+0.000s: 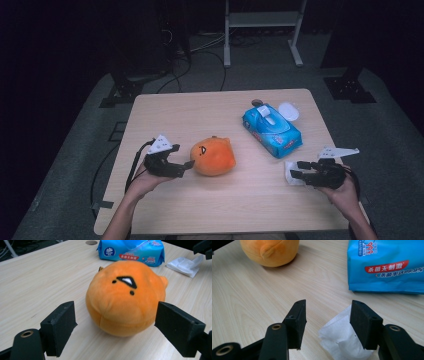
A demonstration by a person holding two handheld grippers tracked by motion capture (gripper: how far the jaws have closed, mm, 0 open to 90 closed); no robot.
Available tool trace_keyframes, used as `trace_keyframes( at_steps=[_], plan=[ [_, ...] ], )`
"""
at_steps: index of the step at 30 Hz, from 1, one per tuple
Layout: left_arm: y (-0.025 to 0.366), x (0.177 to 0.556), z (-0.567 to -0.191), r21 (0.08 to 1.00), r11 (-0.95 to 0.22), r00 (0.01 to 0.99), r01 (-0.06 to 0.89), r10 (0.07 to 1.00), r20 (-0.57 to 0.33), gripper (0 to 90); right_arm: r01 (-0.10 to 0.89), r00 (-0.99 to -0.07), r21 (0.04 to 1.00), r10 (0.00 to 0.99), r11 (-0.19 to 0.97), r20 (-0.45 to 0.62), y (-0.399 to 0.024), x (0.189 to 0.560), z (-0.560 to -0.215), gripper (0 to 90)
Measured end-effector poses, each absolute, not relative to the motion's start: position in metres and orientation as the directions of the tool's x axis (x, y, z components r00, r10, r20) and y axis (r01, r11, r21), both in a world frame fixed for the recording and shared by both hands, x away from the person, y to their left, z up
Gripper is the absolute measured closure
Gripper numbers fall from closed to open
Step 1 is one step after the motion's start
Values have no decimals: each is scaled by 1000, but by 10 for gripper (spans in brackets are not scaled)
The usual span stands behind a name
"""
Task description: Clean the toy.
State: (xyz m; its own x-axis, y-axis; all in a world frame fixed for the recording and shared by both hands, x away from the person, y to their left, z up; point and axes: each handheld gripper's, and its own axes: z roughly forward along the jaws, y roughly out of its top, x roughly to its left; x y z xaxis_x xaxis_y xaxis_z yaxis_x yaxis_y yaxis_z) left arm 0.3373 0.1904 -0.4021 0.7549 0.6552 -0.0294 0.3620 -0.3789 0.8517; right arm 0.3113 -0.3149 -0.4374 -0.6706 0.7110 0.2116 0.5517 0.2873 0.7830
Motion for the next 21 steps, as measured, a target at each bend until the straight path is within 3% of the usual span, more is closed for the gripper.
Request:
trace_keyframes(
  at_steps=[21],
  plan=[
    [217,318,-433,840,-345,712,419,698,-69,143,554,-666,786,713,275,220,-318,311,-438,442]
  ],
)
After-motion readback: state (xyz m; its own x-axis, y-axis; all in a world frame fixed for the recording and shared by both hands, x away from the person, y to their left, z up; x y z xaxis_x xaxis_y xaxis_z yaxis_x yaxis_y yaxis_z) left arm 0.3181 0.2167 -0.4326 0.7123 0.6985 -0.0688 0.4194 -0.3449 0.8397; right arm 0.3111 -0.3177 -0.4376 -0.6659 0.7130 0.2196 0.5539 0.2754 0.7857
